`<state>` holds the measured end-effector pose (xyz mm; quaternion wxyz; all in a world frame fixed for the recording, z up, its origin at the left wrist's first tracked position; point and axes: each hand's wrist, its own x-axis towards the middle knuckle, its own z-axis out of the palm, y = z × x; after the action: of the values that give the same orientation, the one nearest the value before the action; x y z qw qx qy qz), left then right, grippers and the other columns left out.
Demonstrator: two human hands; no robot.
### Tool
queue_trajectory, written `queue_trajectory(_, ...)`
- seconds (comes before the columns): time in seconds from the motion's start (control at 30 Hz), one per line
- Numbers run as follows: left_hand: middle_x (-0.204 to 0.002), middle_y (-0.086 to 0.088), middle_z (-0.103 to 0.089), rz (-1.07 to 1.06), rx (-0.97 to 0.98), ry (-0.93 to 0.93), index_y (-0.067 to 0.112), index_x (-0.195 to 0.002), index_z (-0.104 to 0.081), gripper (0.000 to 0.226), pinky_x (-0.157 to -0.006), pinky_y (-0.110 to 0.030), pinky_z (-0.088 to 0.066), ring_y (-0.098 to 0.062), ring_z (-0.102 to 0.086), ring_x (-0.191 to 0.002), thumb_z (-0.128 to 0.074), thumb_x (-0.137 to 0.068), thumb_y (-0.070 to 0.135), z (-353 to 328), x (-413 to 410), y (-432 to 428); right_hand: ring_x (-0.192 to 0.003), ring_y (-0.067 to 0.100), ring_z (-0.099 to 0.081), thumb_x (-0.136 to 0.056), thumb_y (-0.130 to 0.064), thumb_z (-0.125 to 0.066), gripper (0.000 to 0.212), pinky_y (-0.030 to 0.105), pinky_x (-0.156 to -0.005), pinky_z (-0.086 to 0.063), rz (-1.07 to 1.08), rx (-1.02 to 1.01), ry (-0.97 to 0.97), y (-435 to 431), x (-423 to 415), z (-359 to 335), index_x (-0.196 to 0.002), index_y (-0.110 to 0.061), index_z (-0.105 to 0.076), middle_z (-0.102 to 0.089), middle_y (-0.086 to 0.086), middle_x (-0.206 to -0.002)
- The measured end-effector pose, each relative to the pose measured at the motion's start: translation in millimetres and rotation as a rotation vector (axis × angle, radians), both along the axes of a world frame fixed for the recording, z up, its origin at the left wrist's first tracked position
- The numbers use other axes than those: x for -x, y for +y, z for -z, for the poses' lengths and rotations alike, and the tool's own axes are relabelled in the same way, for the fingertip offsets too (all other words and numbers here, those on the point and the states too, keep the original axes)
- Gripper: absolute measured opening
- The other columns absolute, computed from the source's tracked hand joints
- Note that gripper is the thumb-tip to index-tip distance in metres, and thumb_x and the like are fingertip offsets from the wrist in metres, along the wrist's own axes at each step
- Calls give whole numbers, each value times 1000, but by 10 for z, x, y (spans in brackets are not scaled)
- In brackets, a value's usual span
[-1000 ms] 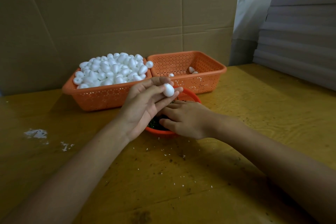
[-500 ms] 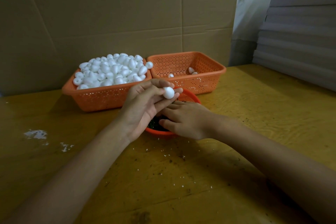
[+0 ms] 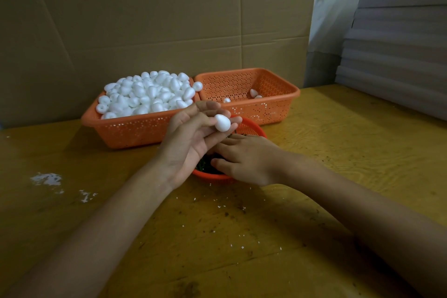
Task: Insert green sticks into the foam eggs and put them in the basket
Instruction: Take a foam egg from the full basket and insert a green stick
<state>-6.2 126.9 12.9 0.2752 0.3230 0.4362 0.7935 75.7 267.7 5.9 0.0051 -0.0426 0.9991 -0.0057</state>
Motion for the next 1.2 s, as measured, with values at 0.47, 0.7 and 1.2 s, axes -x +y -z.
queue_trajectory(0.47,-104,-16,-71,-10,14,30,1,-91,-64,15,-91,-34,-61,-42,-71,-117,-51,-94,-6,-34,-42,-28,-140,22,-45,-110,-47,-27,49,48,-114,-37,4,3,-7,-1,-2,4,-150,-24,-44,-56,6,-146)
queue_trajectory(0.7,-107,-18,-72,0,18,55,3,-84,-71,16,-96,-35,-59,-42,-70,-119,-57,-85,-4,-33,-42,-40,-139,23,-46,-110,-47,-26,50,49,-114,-38,1,-1,-3,5,2,10,-150,-24,-44,-57,6,-145)
queue_trajectory(1.2,-107,-13,-76,-5,102,272,11,-95,-76,20,-96,-30,-57,-35,-70,-121,-74,-82,-3,-10,-64,-39,-149,23,-36,-111,-45,-29,49,47,-119,-33,4,20,6,-13,-24,-15,-150,-21,-45,-47,8,-158)
